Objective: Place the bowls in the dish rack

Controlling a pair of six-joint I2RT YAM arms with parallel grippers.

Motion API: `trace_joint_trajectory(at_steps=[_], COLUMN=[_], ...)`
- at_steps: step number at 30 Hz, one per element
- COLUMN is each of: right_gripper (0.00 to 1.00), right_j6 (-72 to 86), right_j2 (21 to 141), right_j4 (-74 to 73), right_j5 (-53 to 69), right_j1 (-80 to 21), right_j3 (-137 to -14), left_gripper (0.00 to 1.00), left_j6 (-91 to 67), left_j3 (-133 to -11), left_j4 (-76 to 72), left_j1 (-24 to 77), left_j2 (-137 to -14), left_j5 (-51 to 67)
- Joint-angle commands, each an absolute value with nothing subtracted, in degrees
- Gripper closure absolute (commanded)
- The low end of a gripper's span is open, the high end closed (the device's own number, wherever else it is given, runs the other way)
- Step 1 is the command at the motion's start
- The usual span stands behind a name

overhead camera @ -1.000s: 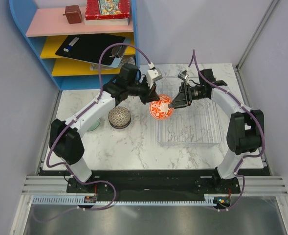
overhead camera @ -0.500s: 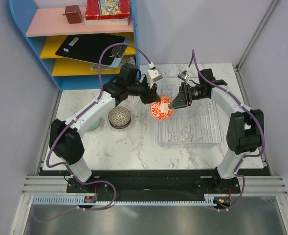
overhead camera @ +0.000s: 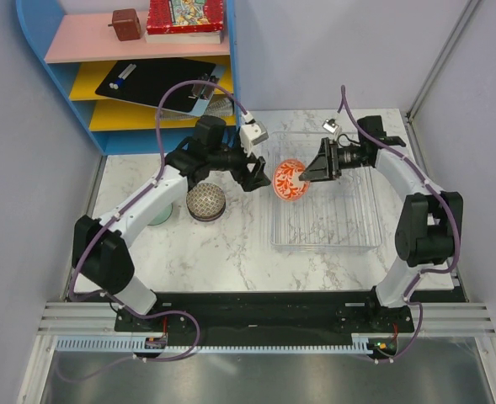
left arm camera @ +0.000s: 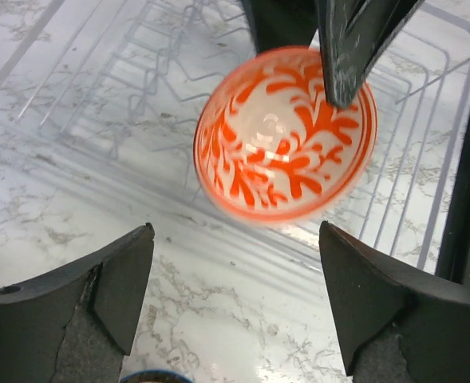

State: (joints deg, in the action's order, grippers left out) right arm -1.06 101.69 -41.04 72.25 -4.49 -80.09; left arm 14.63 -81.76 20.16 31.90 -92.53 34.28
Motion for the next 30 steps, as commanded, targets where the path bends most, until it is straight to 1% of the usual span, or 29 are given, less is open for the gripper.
trace_joint_trajectory(at_steps=[1,3,4,6,7,10,12,13,14,17,24,30], right_gripper=[1.0,1.0,1.0,1.0,1.0,1.0,1.0,1.0,1.0,1.0,1.0,1.0], right_j6=[4.48,5.09,5.79,6.07,5.63,3.79,2.99,2.55,1.24,0.53,-2.72,-4.39], right_j2=[92.04,86.87,85.1,81.58,80.87,79.11,78.23,77.87,77.52,76.12,74.09,74.35], right_j4=[-34.02,-32.1,-31.12,-30.15,-30.15,-31.64,-32.86,-32.96,-33.05,-32.78,-31.73,-29.89], right_j5=[59.54,51.19,44.02,38.61,33.71,26.48,17.88,15.58,10.34,2.41,-8.07,-13.26], right_j1=[-0.45,-0.35,-0.35,-0.35,-0.35,-0.44,-0.96,-0.97,-1.14,-2.02,-5.44,-9.04], right_j3=[-81.39,-80.78,-80.25,-79.63,-79.89,-81.65,-82.53,-82.62,-82.44,-80.69,-76.91,-73.75], left_gripper=[0.09,0.09,0.09,0.09,0.09,0.09,0.09,0.09,0.1,0.1,0.1,0.11], left_j6=[15.38,15.47,15.64,15.65,15.73,15.21,14.68,14.5,14.07,13.89,13.89,13.54], left_j3=[-77.53,-75.6,-74.8,-73.57,-73.39,-73.65,-73.92,-73.92,-73.92,-73.65,-71.02,-70.58], left_j4=[17.75,17.75,17.58,17.31,17.31,17.31,17.32,17.31,17.23,17.05,15.03,14.68], left_j1=[28.74,28.04,27.95,27.95,27.95,27.95,27.95,27.95,27.95,27.95,27.95,27.95], left_j2=[-86.49,-86.05,-85.52,-85.61,-85.87,-87.36,-88.59,-89.03,-89.29,-90.09,-89.21,-88.59], left_j5=[30.33,28.23,27.69,26.37,26.28,25.84,25.84,25.67,25.49,25.14,24.26,24.08])
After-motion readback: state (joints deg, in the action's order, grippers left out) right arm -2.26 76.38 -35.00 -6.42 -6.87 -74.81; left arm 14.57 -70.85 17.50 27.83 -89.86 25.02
